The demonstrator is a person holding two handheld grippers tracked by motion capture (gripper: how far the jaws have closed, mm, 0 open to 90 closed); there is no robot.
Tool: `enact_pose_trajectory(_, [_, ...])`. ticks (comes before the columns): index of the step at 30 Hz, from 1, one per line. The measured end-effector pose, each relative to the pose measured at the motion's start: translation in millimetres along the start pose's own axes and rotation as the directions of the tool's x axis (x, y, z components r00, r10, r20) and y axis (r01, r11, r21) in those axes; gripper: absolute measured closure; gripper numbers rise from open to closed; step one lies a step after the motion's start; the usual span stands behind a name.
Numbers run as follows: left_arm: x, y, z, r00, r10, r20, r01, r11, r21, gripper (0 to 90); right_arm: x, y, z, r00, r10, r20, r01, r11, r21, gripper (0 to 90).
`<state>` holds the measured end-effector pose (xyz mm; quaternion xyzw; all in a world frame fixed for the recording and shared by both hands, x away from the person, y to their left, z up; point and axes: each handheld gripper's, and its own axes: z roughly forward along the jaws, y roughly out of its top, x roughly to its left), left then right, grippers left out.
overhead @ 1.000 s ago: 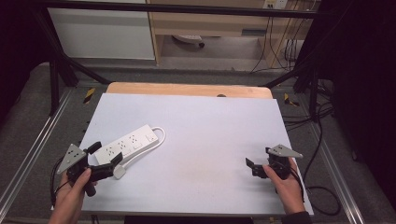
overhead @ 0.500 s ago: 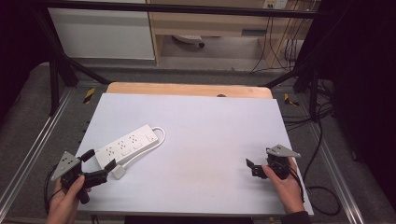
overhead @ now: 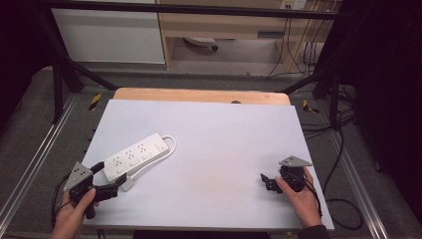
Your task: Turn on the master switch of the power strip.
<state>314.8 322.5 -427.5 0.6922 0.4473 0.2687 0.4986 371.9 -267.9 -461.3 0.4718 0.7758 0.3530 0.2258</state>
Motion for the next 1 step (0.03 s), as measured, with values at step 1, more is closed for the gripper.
enact_pose_trajectory(1, [-0.2, 0.5, -0.3, 1.0000, -0.001, 0.002, 0.001, 1.0000, -0.003, 5.5, 0.5, 0.4, 0.6, 1.0000, 0.001, 0.000, -0.001, 1.000, 0.010, 3.8])
